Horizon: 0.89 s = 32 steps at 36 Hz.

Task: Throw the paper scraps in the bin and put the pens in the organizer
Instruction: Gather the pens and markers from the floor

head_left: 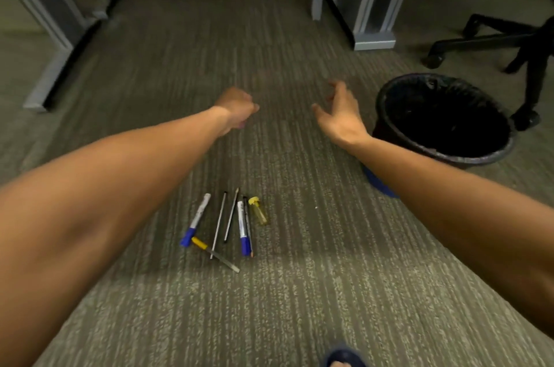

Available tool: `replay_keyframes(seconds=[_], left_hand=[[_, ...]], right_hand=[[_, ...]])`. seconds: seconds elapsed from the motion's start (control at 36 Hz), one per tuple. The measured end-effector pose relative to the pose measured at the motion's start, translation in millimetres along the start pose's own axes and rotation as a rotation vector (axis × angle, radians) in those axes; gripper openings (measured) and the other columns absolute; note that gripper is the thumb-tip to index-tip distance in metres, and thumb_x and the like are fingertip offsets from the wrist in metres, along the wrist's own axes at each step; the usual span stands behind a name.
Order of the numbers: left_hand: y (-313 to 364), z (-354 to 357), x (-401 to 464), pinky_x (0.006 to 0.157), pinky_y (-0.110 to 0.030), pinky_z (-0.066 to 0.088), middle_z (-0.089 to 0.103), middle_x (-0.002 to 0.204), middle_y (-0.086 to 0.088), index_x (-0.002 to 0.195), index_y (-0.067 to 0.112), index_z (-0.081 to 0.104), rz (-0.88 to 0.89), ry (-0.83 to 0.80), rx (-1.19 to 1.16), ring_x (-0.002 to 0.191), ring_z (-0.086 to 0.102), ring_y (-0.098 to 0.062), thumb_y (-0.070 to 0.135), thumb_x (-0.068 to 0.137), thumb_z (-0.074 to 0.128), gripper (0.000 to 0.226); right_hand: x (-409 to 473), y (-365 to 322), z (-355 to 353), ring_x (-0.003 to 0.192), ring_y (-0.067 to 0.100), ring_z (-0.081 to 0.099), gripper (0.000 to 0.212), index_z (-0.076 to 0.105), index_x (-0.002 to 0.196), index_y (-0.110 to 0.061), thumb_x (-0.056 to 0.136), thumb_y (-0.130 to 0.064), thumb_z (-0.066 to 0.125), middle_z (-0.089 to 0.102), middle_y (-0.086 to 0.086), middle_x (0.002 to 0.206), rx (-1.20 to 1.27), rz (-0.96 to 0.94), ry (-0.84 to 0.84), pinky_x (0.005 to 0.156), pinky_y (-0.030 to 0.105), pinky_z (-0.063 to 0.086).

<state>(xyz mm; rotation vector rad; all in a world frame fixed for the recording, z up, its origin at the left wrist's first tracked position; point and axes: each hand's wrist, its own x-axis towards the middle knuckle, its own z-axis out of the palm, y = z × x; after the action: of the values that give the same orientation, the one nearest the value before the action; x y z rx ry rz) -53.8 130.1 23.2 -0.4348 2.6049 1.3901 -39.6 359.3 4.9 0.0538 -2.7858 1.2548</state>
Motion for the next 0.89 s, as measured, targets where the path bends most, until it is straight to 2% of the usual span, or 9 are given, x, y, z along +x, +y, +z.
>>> replay_keyframes(seconds=[0.14, 0.22, 0.33, 0.44, 0.5, 0.56, 0.67, 0.83, 0.89], left_hand=[[-55.5, -34.6, -12.9, 0.091, -0.043, 0.056, 0.060, 0.098, -0.013, 0.082, 0.015, 0.062, -0.092, 0.065, 0.044, 0.088, 0.058, -0.026, 0.013, 0.091, 0.063, 0.010], [-84.3, -45.7, -19.7, 0.092, -0.044, 0.057, 0.061, 0.099, -0.014, 0.084, 0.015, 0.060, -0.167, 0.087, 0.034, 0.089, 0.062, -0.029, 0.007, 0.091, 0.059, 0.010], [-127.2, -47.4, -27.1, 0.091, -0.048, 0.057, 0.068, 0.109, -0.028, 0.108, -0.007, 0.067, -0.262, 0.120, 0.006, 0.100, 0.069, -0.038, 0.007, 0.090, 0.062, 0.023], [-166.4, -41.2, -42.5, 0.086, -0.051, 0.058, 0.071, 0.096, -0.028, 0.093, -0.006, 0.069, -0.324, 0.118, 0.018, 0.083, 0.071, -0.034, 0.012, 0.087, 0.067, 0.019], [-180.1, -39.8, -49.6, 0.085, -0.051, 0.059, 0.071, 0.090, -0.027, 0.085, -0.007, 0.068, -0.349, 0.101, 0.043, 0.087, 0.072, -0.037, 0.012, 0.086, 0.067, 0.019], [-189.2, -39.3, -55.9, 0.085, -0.050, 0.059, 0.070, 0.086, -0.026, 0.080, -0.007, 0.068, -0.357, 0.084, 0.088, 0.091, 0.072, -0.039, 0.011, 0.085, 0.067, 0.019], [-200.3, -37.4, -65.5, 0.088, -0.043, 0.058, 0.072, 0.105, -0.023, 0.106, -0.006, 0.069, -0.378, -0.029, 0.243, 0.099, 0.070, -0.034, 0.018, 0.093, 0.063, 0.028], [-206.1, -30.4, -68.0, 0.091, -0.035, 0.054, 0.067, 0.121, -0.015, 0.122, 0.001, 0.063, -0.319, -0.078, 0.520, 0.109, 0.065, -0.029, 0.022, 0.095, 0.060, 0.034], [-210.0, -26.9, -67.6, 0.090, -0.036, 0.055, 0.068, 0.119, -0.016, 0.119, 0.001, 0.064, -0.309, -0.085, 0.551, 0.108, 0.066, -0.030, 0.017, 0.094, 0.058, 0.030]], right_hand=[[-2.4, -15.6, 49.4, 0.112, 0.026, 0.054, 0.061, 0.036, 0.144, -0.020, 0.092, -0.027, 0.065, 0.053, 0.010, 0.126, -0.073, -0.040, -0.182, 0.091, 0.041, 0.050], [-5.1, -19.7, 72.1, 0.100, 0.023, 0.057, 0.056, 0.040, 0.143, -0.017, 0.093, -0.021, 0.064, 0.056, 0.008, 0.117, -0.105, -0.062, -0.259, 0.076, 0.034, 0.045], [-15.3, -20.5, 97.5, 0.084, 0.018, 0.056, 0.049, 0.044, 0.139, -0.014, 0.093, -0.016, 0.061, 0.058, 0.004, 0.099, -0.134, -0.097, -0.377, 0.062, 0.026, 0.042], [-25.8, -21.7, 122.4, 0.077, 0.017, 0.059, 0.043, 0.050, 0.135, -0.013, 0.093, -0.011, 0.057, 0.063, 0.006, 0.094, -0.178, -0.115, -0.488, 0.058, 0.028, 0.042], [-29.3, -21.2, 133.0, 0.072, 0.013, 0.058, 0.036, 0.054, 0.129, -0.014, 0.093, -0.011, 0.055, 0.064, 0.005, 0.096, -0.194, -0.114, -0.533, 0.056, 0.026, 0.043], [-32.8, -19.9, 141.5, 0.083, 0.017, 0.062, 0.031, 0.058, 0.123, -0.016, 0.092, -0.013, 0.056, 0.065, 0.005, 0.106, -0.227, -0.115, -0.568, 0.067, 0.030, 0.051], [-42.1, -12.5, 158.8, 0.099, 0.021, 0.061, 0.022, 0.062, 0.113, -0.013, 0.092, -0.009, 0.058, 0.064, 0.005, 0.111, -0.271, -0.100, -0.664, 0.086, 0.034, 0.051], [-56.6, 3.1, 179.8, 0.080, 0.022, 0.056, 0.012, 0.062, 0.097, -0.007, 0.089, -0.002, 0.055, 0.061, 0.008, 0.092, -0.401, -0.052, -0.738, 0.062, 0.030, 0.042], [-61.0, 11.0, 185.3, 0.078, 0.023, 0.054, 0.012, 0.061, 0.097, -0.006, 0.088, -0.003, 0.055, 0.062, 0.010, 0.094, -0.437, -0.049, -0.770, 0.062, 0.030, 0.040]])
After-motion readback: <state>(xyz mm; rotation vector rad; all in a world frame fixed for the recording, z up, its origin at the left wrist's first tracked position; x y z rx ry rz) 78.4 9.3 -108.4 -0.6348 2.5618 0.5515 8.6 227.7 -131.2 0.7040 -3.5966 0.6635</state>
